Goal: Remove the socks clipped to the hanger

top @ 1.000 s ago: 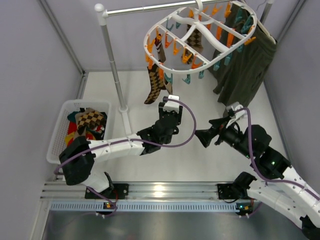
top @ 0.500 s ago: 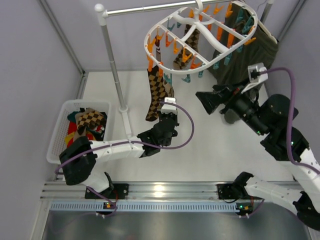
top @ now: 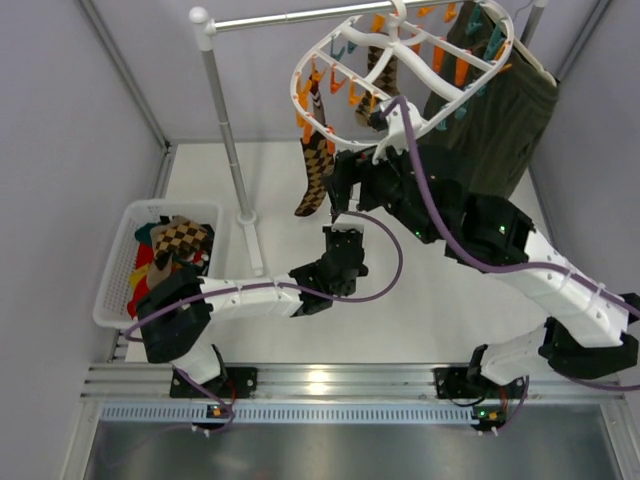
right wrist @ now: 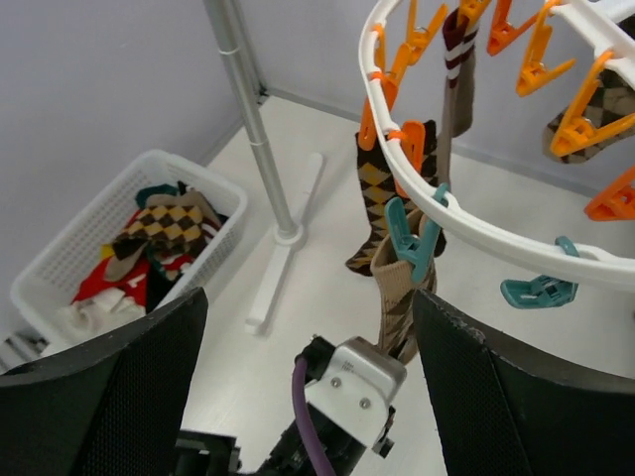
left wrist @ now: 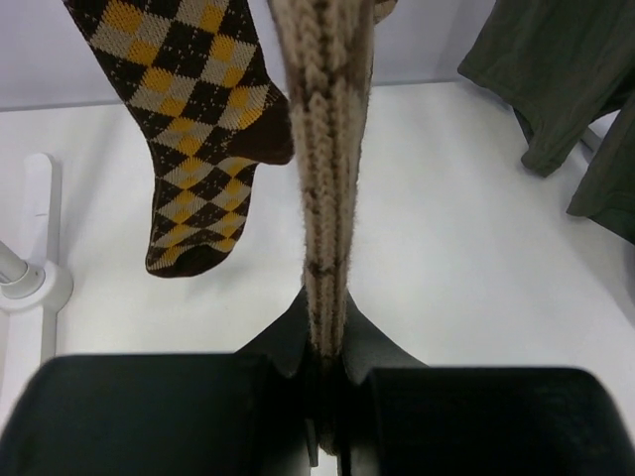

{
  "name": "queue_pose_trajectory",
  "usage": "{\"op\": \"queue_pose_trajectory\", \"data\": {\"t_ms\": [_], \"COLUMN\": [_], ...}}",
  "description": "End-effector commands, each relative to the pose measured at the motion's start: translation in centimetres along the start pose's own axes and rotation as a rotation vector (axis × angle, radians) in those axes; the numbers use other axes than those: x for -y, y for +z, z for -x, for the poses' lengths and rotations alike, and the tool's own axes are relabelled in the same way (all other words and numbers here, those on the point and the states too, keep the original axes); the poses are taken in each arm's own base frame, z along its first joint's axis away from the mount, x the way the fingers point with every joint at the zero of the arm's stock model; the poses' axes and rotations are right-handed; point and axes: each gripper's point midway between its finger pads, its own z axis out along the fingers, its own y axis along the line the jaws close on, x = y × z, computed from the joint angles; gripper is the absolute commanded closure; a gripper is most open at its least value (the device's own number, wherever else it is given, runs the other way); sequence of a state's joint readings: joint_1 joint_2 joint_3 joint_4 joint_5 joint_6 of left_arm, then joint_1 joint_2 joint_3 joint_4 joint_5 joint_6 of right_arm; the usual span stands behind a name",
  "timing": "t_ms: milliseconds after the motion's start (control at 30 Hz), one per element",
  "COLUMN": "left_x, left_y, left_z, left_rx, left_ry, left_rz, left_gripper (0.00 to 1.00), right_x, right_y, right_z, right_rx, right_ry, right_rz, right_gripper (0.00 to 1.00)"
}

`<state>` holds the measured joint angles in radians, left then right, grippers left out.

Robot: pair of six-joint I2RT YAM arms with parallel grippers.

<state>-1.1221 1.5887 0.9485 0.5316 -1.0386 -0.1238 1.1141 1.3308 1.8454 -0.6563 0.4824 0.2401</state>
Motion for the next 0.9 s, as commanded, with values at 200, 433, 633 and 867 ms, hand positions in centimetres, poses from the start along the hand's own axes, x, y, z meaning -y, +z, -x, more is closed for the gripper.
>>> {"op": "queue_pose_trajectory", "data": {"t_ms": [200,433,633,867], "left_x": [0.5,0.5,0.5,0.3], "left_y": [0.0,-0.2,-0.3,-0.7], "left_z": [2.9,3.3,3.4,3.6], "left_rx": [0.057,0.061,0.061,0.063], "left_ry": [-0.068,-0.069,-0.087,-0.099], "left_rz": [0.007,-0.007,-0.022,-0.039], "left_gripper": [1.00,1.00,1.00,1.00], "right_x": [2.8,3.8,4.8,6.2], "right_y": [3.5,5.8,7.7,8.6], "right_z": [-0.4,-2.4,-2.6,-2.5], "right_rx": [-0.022,-0.030,-0.018,0.031], "right_ry": [-0.145,-0.169,-0.204,-0.212], "right_rz": [-0.306,-0.421,-0.516,-0.610], "right_gripper": [0.20,0.21,0.25,0.36]}}
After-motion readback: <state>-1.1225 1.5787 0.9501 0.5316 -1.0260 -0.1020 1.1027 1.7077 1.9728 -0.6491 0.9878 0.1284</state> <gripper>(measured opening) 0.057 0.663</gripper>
